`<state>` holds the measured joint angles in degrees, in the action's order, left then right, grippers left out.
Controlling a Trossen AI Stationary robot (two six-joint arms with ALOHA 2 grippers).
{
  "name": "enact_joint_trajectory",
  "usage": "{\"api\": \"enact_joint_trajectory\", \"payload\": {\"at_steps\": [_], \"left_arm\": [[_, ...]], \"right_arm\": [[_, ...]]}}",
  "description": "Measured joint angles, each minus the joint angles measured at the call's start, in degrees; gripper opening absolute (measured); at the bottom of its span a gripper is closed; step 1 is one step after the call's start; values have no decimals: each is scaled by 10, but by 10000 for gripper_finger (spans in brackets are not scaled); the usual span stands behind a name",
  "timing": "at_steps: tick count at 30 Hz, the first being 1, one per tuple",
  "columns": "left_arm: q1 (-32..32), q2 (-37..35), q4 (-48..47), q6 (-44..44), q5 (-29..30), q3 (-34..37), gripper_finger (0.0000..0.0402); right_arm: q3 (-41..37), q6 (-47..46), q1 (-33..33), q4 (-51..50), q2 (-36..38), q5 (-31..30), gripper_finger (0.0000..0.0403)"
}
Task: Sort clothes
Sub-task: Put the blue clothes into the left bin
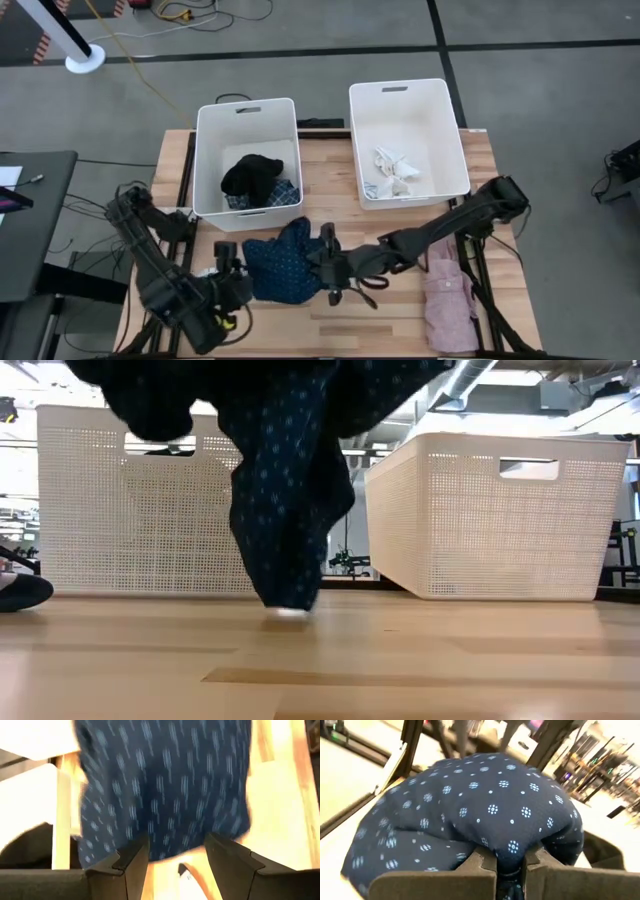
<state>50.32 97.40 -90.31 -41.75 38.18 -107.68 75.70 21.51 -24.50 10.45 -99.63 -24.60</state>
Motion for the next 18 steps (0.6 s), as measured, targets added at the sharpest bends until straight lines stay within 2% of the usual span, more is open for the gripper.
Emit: {"api": "enact_joint_trajectory", "payload": {"at_steps": [8,18], "left_arm": [[48,-14,2,-47,25,0,188],[85,-14,2,-62,24,0,188]], "right_arm": [[0,60,9,35,44,0,25],[1,124,30,96,89,10,25]]}}
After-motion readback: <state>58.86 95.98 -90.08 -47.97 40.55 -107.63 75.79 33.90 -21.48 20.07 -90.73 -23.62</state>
